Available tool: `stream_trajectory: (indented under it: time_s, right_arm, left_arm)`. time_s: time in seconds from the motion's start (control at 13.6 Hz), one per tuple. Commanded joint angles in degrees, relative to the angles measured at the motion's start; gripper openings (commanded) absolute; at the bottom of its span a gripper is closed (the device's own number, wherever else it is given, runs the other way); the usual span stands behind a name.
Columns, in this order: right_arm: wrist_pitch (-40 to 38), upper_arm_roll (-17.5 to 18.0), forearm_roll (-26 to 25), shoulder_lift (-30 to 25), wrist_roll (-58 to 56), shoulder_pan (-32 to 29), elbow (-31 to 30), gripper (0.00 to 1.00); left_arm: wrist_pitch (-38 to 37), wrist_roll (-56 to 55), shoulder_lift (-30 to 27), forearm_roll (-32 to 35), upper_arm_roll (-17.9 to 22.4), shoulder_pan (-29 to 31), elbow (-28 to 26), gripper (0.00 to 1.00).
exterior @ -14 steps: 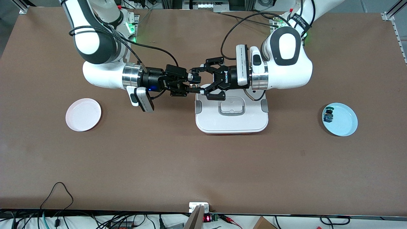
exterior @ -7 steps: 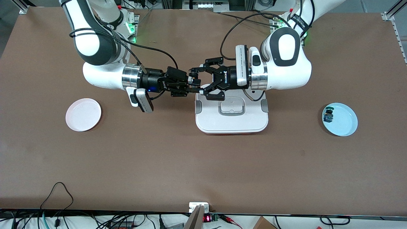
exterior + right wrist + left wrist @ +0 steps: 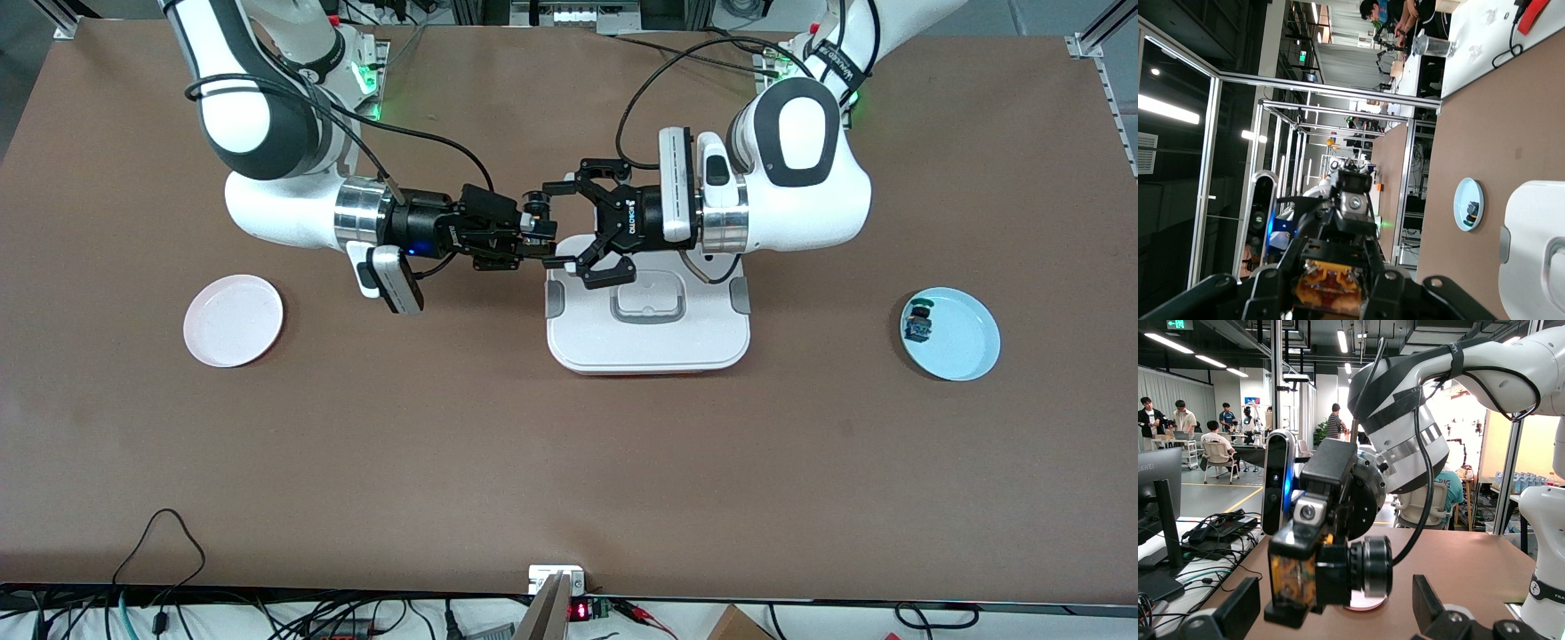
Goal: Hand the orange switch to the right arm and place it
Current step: 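Open the left gripper and withdraw it while the right gripper pulls back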
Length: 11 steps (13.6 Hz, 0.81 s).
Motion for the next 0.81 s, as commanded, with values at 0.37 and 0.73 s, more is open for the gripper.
stream_trajectory:
  time_s: [0.37, 0.73]
  right_arm:
    - [-22.3, -0.2, -23.0, -1.3, 4.3, -17.7, 1.6, 0.0]
    - [-35.0, -0.7, -47.4, -3.7, 13.3, -29.6, 7.3, 0.0]
  left_arm:
    - [-2.6, 1.6, 0.1, -1.5, -0.1, 4.1, -0.5, 1.0]
    - [-4.1, 4.8, 0.0, 10.1, 0.4, 11.6, -0.2, 1.0]
